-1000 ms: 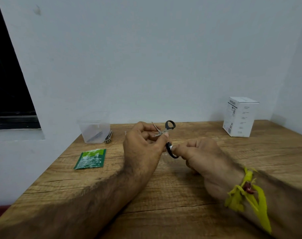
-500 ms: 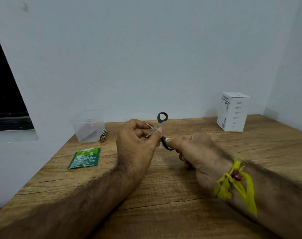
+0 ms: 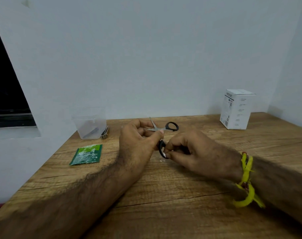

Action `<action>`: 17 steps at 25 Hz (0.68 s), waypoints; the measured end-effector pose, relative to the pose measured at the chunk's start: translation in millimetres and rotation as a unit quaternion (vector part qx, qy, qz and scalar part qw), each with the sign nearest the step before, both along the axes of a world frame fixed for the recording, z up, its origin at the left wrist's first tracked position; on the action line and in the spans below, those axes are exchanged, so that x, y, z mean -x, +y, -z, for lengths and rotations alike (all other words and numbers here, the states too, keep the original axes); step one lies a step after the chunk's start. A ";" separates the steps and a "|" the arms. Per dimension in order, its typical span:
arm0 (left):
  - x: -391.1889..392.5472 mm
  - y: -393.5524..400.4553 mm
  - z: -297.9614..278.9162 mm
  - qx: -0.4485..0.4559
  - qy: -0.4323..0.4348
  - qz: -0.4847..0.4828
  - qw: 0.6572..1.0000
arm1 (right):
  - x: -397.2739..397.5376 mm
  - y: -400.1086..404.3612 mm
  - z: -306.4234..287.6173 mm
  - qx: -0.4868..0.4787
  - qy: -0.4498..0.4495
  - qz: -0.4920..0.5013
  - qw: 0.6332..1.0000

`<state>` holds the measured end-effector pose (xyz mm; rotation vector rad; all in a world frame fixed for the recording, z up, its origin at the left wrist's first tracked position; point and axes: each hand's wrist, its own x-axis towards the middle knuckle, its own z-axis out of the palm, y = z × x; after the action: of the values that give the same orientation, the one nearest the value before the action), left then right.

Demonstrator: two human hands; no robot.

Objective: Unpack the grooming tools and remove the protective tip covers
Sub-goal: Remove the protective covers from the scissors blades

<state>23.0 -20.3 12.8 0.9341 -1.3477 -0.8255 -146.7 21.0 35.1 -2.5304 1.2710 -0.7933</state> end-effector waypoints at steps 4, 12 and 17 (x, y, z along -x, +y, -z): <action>0.6 0.1 0.1 -0.003 0.000 0.026 1.000 | 8.7 1.5 -9.8 0.089 0.133 -0.023 0.987; -1.7 0.5 -1.6 -0.048 0.006 0.065 0.997 | 7.6 0.5 -14.2 0.380 0.283 -0.049 0.879; -0.2 1.8 -2.9 -0.063 0.009 0.067 0.996 | 9.8 -1.1 -11.7 0.370 0.277 -0.047 0.885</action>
<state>23.2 -18.5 15.7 0.9392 -1.3657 -1.0300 -156.5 19.8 46.9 -3.6106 1.0922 -0.6279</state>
